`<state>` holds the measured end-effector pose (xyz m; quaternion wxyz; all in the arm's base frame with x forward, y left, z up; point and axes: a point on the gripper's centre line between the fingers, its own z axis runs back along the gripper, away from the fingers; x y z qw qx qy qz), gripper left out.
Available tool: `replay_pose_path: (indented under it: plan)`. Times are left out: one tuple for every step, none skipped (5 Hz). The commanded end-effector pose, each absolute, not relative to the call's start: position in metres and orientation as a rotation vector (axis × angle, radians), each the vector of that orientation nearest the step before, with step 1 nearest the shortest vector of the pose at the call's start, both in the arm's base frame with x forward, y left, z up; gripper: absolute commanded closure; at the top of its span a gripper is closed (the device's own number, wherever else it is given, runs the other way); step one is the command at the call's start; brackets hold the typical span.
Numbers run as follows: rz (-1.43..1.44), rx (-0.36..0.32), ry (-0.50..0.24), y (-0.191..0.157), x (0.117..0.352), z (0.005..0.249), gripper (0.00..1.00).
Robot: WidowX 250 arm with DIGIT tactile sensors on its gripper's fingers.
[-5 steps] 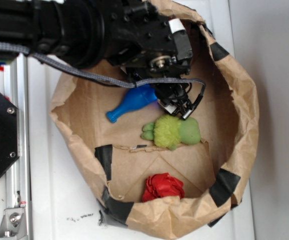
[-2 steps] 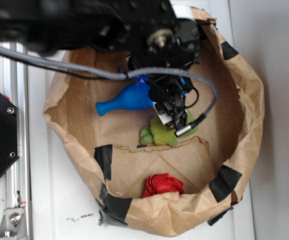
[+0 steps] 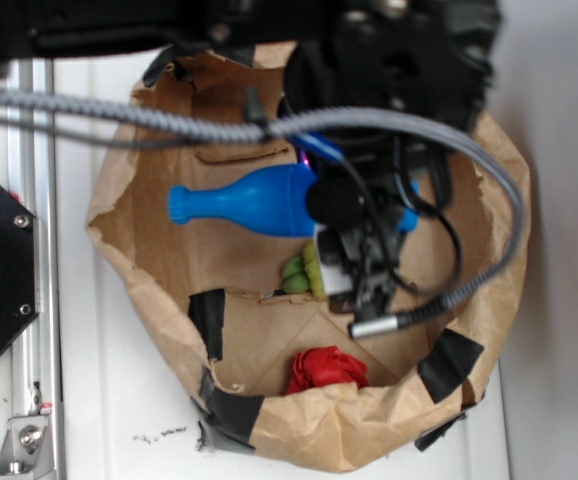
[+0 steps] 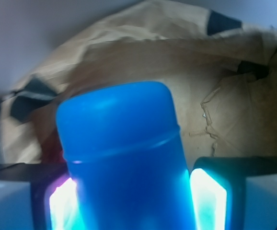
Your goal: Grab the blue bottle.
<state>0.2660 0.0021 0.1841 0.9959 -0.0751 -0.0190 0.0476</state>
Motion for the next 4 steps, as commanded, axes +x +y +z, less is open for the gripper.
replay_pose_path:
  plan:
    - [-0.147, -0.081, -0.131, 0.0013, 0.2415, 0.2033, 1.00]
    - [-0.110, -0.082, -0.152, 0.0069, 0.2451, 0.1999, 1.00]
    - [-0.073, -0.101, -0.158, 0.0109, 0.2471, 0.1983, 1.00]
    - [-0.050, -0.060, -0.157, 0.0106, 0.2470, 0.1961, 1.00]
